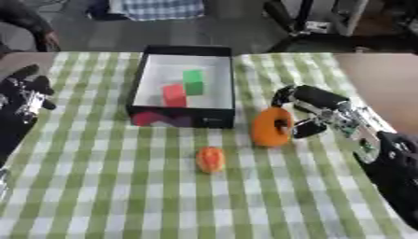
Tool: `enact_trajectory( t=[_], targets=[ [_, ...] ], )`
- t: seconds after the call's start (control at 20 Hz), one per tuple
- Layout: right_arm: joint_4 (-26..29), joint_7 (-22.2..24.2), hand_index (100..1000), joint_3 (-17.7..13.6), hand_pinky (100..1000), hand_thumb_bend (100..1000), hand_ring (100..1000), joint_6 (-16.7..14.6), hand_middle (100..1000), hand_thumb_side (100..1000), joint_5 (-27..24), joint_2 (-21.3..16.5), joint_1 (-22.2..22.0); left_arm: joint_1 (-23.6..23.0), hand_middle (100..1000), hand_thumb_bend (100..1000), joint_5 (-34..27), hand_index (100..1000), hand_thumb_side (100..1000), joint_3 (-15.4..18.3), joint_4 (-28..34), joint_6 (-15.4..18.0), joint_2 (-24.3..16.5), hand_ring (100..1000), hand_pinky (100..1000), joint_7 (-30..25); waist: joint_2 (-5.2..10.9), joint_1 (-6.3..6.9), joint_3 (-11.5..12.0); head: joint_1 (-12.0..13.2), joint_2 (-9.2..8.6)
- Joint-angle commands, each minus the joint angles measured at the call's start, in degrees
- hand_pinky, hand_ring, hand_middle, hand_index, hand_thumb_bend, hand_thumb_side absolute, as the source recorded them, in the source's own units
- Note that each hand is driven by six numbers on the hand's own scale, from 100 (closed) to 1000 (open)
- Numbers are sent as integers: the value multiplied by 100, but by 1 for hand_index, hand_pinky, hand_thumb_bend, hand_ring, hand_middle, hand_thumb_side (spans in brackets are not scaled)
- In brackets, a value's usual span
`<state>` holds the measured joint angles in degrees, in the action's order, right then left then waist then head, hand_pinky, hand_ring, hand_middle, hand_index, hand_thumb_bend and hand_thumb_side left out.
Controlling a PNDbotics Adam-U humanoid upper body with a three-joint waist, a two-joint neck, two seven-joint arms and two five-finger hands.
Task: Pick up objects on the table and place them in the box.
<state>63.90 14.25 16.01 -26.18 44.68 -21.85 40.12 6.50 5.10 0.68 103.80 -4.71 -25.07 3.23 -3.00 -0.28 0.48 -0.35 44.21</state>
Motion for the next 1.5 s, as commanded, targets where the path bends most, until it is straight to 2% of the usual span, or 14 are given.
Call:
enact_trajectory(
  t=[0.05, 0.25, 0.45, 0.65, 0.9, 0.95, 1.0, 1.05, 1.1, 1.15, 1.25, 1.3, 1.5],
  targets=[
    [495, 41, 379, -181, 859, 100, 740, 158, 676, 112, -398, -232, 328, 15, 580, 274, -10, 916, 793, 41, 45, 7, -45, 520, 737, -18, 51, 30, 11, 11, -9],
    [500, 47, 378, -358, 858, 100, 738, 399, 678, 100, -385, -191, 805, 41, 579, 268, -45, 916, 798, -5, 25, 10, 42, 520, 736, -45, 38, 44, 83, -54, -9],
    [-89, -197, 378, -629, 856, 100, 732, 587, 676, 100, -20, 131, 1265, 132, 578, 266, -111, 915, 801, -117, 2, 25, 184, 519, 736, -133, 12, 88, 259, -206, -9],
    [-793, -610, 380, -937, 857, 100, 728, 764, 674, 109, 554, 557, 1554, 360, 578, 265, -187, 915, 800, -283, 16, 50, 350, 519, 735, -287, -76, 163, 574, -499, -9],
    [-1433, -1294, 404, -1307, 856, 100, 721, 1097, 665, 157, 1257, 1055, 1648, 611, 578, 264, -284, 913, 801, -446, 38, 69, 557, 519, 733, -446, -174, 227, 962, -977, -73],
    [-1516, -1478, 425, -1351, 855, 100, 721, 1170, 666, 164, 1391, 1154, 1645, 625, 578, 263, -293, 913, 802, -465, 37, 69, 575, 519, 733, -469, -190, 232, 1003, -1046, -87],
    [-1588, -1652, 511, -1373, 856, 100, 724, 1228, 674, 186, 1528, 1237, 1639, 631, 578, 262, -298, 912, 802, -478, 35, 67, 586, 519, 733, -485, -200, 234, 1029, -1099, -93],
    [-1654, -1820, 552, -1382, 857, 100, 728, 1285, 679, 200, 1679, 1323, 1626, 634, 578, 262, -304, 912, 802, -487, 32, 64, 595, 519, 733, -496, -206, 235, 1048, -1144, -95],
    [-1711, -1937, 675, -1372, 864, 100, 746, 1323, 709, 302, 1828, 1392, 1610, 636, 578, 259, -309, 912, 804, -493, 31, 64, 603, 520, 734, -503, -210, 234, 1059, -1178, -98],
    [-1762, -2011, 720, -1356, 866, 131, 751, 1348, 719, 364, 1975, 1448, 1594, 639, 578, 259, -313, 912, 804, -498, 30, 65, 610, 520, 734, -510, -211, 232, 1066, -1205, -103],
    [-1853, -2028, 852, -1320, 876, 344, 778, 1375, 757, 583, 2201, 1520, 1559, 637, 578, 259, -317, 912, 804, -506, 29, 67, 615, 520, 734, -521, -211, 224, 1068, -1235, -118],
    [-1879, -1977, 893, -1299, 876, 399, 783, 1375, 765, 624, 2287, 1536, 1550, 633, 578, 259, -317, 912, 804, -507, 28, 67, 616, 520, 734, -525, -210, 220, 1065, -1243, -124],
    [-1827, -1835, 930, -1268, 878, 439, 790, 1379, 772, 669, 2376, 1539, 1511, 604, 578, 256, -313, 912, 805, -498, 19, 64, 616, 520, 734, -521, -202, 204, 1040, -1240, -119]
  ],
)
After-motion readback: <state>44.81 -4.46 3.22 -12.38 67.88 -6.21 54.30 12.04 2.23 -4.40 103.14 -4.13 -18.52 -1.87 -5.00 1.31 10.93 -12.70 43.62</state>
